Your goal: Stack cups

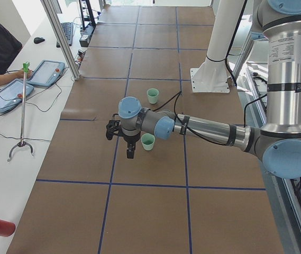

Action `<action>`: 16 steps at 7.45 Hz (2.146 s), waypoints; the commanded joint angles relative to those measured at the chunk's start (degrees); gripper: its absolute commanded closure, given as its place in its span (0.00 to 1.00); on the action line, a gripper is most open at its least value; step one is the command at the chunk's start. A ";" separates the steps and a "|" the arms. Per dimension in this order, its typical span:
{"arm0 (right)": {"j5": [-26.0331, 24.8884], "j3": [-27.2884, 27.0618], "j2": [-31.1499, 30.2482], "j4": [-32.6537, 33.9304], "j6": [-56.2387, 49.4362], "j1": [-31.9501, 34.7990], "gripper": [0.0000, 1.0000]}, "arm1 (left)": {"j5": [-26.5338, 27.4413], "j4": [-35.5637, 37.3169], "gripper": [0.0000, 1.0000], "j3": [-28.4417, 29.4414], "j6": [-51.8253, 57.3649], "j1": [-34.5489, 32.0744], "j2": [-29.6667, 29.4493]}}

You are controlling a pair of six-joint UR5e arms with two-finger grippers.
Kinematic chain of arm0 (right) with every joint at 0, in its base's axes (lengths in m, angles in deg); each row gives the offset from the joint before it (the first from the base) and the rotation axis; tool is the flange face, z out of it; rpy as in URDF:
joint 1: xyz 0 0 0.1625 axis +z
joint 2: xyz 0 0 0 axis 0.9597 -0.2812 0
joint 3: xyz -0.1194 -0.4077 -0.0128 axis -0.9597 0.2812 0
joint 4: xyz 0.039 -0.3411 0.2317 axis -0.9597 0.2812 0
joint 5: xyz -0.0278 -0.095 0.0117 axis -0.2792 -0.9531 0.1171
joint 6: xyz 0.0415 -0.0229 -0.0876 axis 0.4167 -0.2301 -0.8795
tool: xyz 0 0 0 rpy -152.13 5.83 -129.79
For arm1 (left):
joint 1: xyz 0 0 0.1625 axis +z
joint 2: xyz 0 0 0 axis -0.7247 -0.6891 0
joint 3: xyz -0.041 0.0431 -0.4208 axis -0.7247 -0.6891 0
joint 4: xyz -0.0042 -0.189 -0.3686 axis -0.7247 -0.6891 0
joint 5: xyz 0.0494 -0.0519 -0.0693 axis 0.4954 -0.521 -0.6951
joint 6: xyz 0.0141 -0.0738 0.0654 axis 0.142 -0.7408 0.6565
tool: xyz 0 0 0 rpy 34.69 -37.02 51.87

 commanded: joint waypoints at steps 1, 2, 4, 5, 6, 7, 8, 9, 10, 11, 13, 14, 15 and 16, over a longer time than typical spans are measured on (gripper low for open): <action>0.00 0.00 0.00 0.03 0.00 0.00 0.00 | 0.08 -12.63 0.00 2.62 -10.42 5.28 2.59; 0.00 0.00 0.00 0.03 0.00 0.00 0.00 | 0.17 -13.02 0.00 2.81 -12.71 7.38 2.50; 0.00 0.00 0.00 0.03 0.00 0.00 0.00 | 0.60 -13.11 0.00 4.21 -13.17 9.41 1.62; 0.00 0.00 0.00 -0.06 0.00 0.00 0.00 | 2.87 -13.20 0.00 5.17 -13.52 10.21 0.49; 0.00 0.00 0.00 0.03 0.00 0.00 0.00 | 3.07 -13.20 0.00 6.66 -13.44 10.74 -0.91; 0.00 0.00 0.00 -0.06 0.00 0.00 0.00 | 3.07 -13.20 0.00 6.76 -13.44 11.61 -1.01; 0.00 -0.09 0.00 0.03 0.00 0.00 0.00 | 3.07 -13.20 0.00 6.77 -13.52 12.58 -1.10; 0.00 0.00 0.00 0.03 0.00 0.00 0.00 | 3.07 -13.20 0.00 6.77 -13.52 13.63 -1.10; 0.00 0.00 0.00 -0.06 0.00 0.00 0.00 | 3.07 -13.20 0.00 6.77 -13.44 13.99 -1.10; 0.00 0.00 0.00 -0.06 0.00 0.00 0.00 | 3.07 -13.46 0.00 7.72 -13.44 14.52 -1.10; 0.00 0.00 0.00 0.03 0.09 0.00 0.00 | 3.16 -17.49 0.57 10.10 -13.44 14.87 -1.10; 0.00 0.00 0.00 -0.06 0.00 0.00 0.00 | 3.16 -17.42 0.87 9.76 -13.87 14.87 -1.19; 0.00 -0.09 0.00 -0.06 0.00 0.00 0.00 | 3.16 -17.33 1.00 8.19 -15.62 14.79 -1.10; 0.00 -0.09 0.00 -0.06 0.00 0.00 0.00 | 2.89 -17.15 1.00 6.69 -17.11 14.61 -1.10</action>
